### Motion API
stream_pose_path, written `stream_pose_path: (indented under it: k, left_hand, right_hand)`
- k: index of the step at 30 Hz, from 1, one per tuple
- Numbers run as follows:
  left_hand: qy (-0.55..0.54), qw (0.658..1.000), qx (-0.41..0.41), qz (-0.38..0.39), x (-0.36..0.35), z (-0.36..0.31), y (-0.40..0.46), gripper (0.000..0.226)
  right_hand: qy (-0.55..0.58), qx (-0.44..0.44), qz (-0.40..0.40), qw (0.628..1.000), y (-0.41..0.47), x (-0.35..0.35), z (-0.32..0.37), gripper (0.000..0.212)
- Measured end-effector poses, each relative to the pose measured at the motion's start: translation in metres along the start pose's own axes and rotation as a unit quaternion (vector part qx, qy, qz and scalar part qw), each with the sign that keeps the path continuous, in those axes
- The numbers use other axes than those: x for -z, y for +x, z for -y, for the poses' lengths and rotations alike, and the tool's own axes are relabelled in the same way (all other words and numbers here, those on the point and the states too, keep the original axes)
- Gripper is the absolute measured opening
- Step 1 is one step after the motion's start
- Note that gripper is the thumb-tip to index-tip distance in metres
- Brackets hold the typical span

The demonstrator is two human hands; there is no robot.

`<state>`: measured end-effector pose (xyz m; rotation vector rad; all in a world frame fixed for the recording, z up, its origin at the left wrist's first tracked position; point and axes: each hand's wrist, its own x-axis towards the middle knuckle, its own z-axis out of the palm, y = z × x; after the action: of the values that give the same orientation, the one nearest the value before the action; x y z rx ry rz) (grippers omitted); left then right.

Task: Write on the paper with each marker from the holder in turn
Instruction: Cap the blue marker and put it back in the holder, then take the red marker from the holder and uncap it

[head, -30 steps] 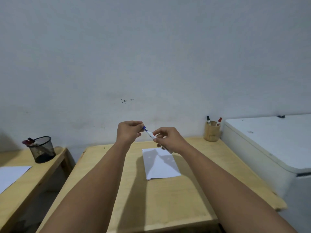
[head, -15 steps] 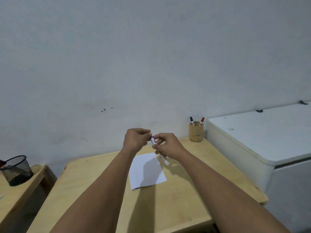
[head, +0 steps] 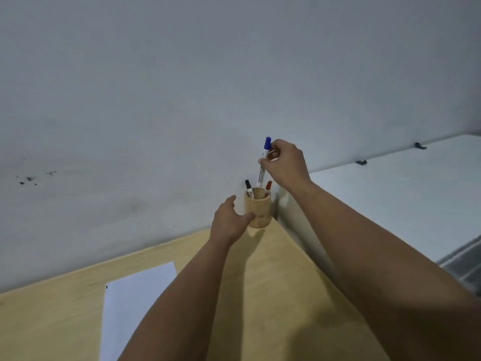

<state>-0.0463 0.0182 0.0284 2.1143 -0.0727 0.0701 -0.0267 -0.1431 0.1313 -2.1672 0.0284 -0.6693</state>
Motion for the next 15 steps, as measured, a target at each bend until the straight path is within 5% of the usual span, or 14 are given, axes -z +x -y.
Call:
stream_pose_path:
  k: [8,15]
  left_hand:
    - [-0.023,0.997,-0.048,-0.048,-0.048,0.017,0.040,0.062]
    - [-0.047,0.994,-0.058,-0.077,-0.065,0.028,0.049,0.058]
  right_hand:
    - [-0.110,-0.010,0.056,0.992,0.017,-0.044,-0.047,0.021]
    - [-0.238,-0.003,0.150,0.960,0.018,-0.047,-0.077,0.047]
